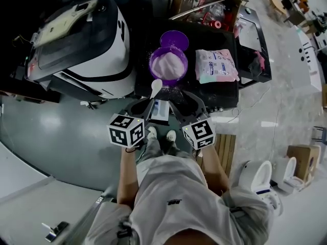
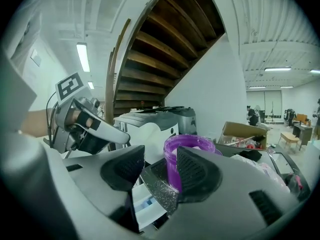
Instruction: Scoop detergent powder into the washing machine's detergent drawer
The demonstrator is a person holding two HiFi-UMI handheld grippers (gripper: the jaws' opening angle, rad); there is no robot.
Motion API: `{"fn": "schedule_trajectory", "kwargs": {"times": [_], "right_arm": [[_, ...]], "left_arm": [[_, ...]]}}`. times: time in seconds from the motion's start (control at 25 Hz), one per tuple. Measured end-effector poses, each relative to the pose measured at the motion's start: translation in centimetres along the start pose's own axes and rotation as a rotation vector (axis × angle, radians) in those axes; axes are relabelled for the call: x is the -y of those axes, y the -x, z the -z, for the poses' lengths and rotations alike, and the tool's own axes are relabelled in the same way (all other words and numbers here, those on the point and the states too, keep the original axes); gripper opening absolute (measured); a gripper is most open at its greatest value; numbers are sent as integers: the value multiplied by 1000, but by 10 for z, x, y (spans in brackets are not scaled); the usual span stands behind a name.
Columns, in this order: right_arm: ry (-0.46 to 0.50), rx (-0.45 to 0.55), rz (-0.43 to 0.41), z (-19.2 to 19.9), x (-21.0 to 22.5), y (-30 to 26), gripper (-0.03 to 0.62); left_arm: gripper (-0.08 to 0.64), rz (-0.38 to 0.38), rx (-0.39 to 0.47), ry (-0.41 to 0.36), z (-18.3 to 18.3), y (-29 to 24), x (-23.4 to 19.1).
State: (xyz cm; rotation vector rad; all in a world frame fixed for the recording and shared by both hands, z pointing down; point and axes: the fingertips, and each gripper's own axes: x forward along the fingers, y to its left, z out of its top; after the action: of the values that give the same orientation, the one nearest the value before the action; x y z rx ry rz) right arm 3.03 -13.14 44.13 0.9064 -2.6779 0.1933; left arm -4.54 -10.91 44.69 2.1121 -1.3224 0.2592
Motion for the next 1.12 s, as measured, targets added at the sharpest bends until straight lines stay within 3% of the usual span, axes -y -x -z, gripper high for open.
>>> {"fn": "schedule_trajectory", "kwargs": {"times": [0.48, 1.12], "right_arm": [[-60, -10, 68, 23, -40, -2, 195], [-73, -116, 119, 82, -78, -17, 195]], "left_arm": [[15, 71, -7, -18, 33, 29, -28], [15, 73, -50, 39, 106, 35, -78]]}}
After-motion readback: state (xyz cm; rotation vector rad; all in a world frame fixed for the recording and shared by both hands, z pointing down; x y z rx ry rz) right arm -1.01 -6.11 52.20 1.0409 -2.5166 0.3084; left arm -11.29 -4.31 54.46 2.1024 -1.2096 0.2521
